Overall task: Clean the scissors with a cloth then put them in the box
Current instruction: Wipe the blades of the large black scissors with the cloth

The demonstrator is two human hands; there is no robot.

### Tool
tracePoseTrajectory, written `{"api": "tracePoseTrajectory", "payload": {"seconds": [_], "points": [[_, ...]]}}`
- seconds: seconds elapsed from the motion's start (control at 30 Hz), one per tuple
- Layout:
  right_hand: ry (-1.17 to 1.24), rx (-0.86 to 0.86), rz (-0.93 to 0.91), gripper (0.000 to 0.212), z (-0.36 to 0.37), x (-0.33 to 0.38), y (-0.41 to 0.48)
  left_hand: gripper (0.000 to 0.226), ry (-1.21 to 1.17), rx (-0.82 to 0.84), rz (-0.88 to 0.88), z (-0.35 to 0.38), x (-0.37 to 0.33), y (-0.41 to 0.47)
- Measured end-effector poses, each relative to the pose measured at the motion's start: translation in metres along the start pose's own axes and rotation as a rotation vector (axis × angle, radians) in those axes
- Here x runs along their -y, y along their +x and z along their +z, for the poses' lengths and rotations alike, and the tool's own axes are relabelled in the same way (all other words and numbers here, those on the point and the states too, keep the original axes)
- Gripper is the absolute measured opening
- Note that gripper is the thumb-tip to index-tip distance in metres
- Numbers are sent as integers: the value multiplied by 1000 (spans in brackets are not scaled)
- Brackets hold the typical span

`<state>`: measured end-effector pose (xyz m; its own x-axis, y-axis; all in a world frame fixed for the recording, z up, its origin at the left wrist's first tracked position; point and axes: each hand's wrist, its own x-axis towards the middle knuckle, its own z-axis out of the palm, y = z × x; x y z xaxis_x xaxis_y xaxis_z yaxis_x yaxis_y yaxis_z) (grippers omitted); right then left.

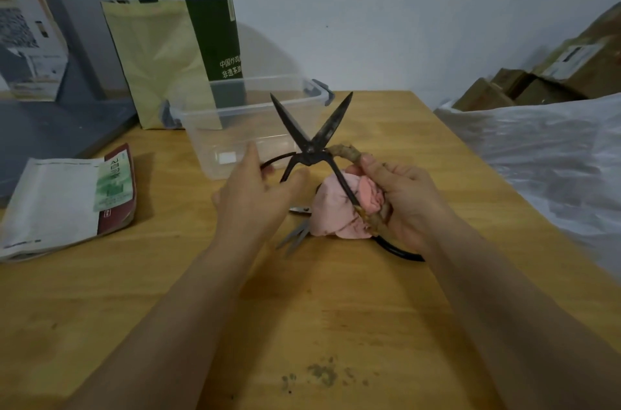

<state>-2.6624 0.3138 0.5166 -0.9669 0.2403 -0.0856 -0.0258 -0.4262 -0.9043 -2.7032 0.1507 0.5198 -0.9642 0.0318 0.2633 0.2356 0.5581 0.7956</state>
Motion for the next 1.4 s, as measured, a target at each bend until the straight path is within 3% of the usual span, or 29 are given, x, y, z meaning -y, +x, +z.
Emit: {"api": "tracePoseTrajectory", "payload": {"seconds": [0.1, 0.23, 0.3, 0.4, 0.5, 0.57, 0.67, 0.77, 0.87, 0.93, 1.0, 1.17, 1.4], "points": [[8, 22, 28, 26, -1, -1, 1, 28, -433, 129, -189, -9, -5, 1], [-35, 94, 5, 23, 1, -5, 2, 11, -702, 319, -341, -6, -6, -3], [-103, 82, -22, 23, 4, -6, 1, 7, -744, 324, -348, -2, -7, -5], [-182, -89, -61, 29, -1, -2, 3, 5, -687, 294, -316, 0, -7, -7], [-385, -307, -175, 21, -15, 7, 8, 8, -628, 325, -305, 1, -9, -8], [-451, -373, -301, 34, -18, 15, 6, 12, -566, 333, -299, 1, -8, -9], [-582, -316, -490, 47, -12, 26, -9, 15, -537, 348, -299, 2, -9, -10], [-779, -181, -583, 32, 4, 26, -19, 14, -490, 354, -266, 2, -10, -12], [-883, -34, -592, 14, 19, 10, -21, 12, -464, 361, -218, 4, -15, -16], [-1006, 38, -564, 17, 20, 4, -19, 12, -463, 363, -180, 6, -18, -20], [-977, 108, -497, 17, 18, 5, -17, 17, -431, 342, -133, 7, -18, -22], [-814, 33, -532, 25, 18, 7, -16, 22, -365, 292, -70, 13, -15, -20], [-1018, -11, -566, 5, 39, 9, -20, 20, -282, 204, 86, 17, -10, -23]]}}
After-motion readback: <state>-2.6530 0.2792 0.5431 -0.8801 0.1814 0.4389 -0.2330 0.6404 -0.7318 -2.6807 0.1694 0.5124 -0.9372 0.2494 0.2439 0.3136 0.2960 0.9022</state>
